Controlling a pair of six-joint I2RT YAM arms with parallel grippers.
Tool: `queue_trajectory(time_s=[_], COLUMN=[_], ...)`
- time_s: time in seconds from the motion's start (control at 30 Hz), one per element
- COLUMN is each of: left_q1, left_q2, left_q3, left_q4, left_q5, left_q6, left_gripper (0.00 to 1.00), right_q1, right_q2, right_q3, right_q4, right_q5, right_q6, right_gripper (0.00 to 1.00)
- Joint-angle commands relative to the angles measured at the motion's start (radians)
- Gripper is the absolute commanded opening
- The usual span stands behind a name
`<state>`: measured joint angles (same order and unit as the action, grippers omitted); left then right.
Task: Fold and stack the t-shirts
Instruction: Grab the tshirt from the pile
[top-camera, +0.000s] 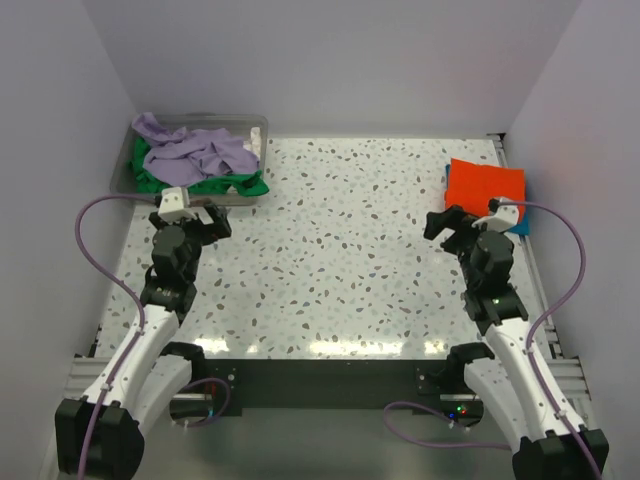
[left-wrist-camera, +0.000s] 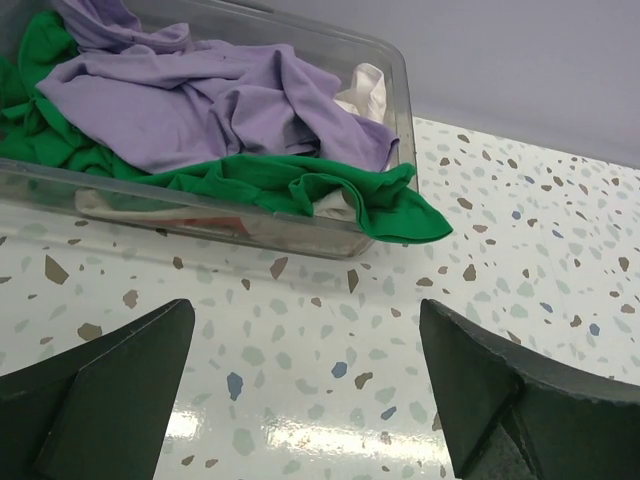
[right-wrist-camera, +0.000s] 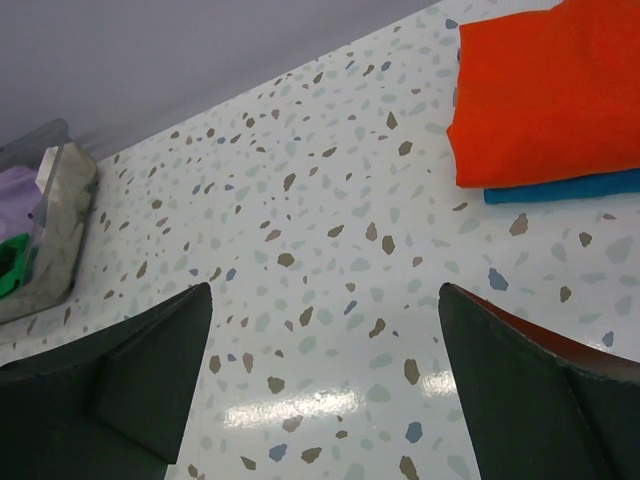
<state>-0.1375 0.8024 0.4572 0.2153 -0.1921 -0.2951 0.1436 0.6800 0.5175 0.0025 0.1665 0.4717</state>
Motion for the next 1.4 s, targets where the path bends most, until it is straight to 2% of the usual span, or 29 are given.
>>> queue_trajectory(time_s=[0.0, 0.2, 0.33, 0.47, 0.7, 0.9, 0.97, 1.0, 1.2, 1.37], left_q1=[0.004, 0.004, 0.004, 0.006, 0.027, 0.099, 0.131, 0.137, 0.188, 0.188], left_q2=[-0.016, -0.002, 0.055, 0.248, 0.656, 0.970, 1.078, 1.112, 1.284, 1.299], left_q3=[0.028, 0.044, 0.087, 0.202, 0.551, 0.834, 0.903, 0.975, 1.126, 1.088], left_q4=[0.004, 0.010, 0.073, 0.108, 0.107, 0.102, 0.090, 0.061, 0.003, 0.055], left_q5=[-0.033, -0.043, -0.003, 0.007, -0.038, 0.020, 0.078, 0.091, 0.183, 0.232], left_q6=[0.008, 0.023, 0.051, 0.103, 0.180, 0.198, 0.188, 0.185, 0.169, 0.123], left_gripper=[1.00, 1.00, 1.00, 1.00, 1.00, 1.00, 1.00, 1.00, 1.00, 0.97], right_q1=[-0.001, -0.001, -0.001, -0.002, -0.002, -0.001, -0.002, -0.001, -0.001, -0.002], right_q2=[-0.022, -0.016, 0.010, 0.055, 0.110, 0.116, 0.115, 0.116, 0.142, 0.159], right_q3=[0.007, 0.004, 0.018, 0.050, 0.113, 0.124, 0.119, 0.118, 0.118, 0.127], right_q4=[0.005, 0.024, 0.031, 0.037, 0.063, 0.091, 0.102, 0.108, 0.113, 0.117], right_q5=[0.025, 0.028, 0.024, 0.013, -0.045, -0.119, -0.128, -0.137, -0.145, -0.163], right_q6=[0.004, 0.008, 0.010, 0.008, 0.018, 0.031, 0.035, 0.035, 0.028, 0.025], right_gripper=[0.99, 0.99, 0.99, 0.99, 0.99, 0.99, 0.99, 0.99, 0.99, 0.99])
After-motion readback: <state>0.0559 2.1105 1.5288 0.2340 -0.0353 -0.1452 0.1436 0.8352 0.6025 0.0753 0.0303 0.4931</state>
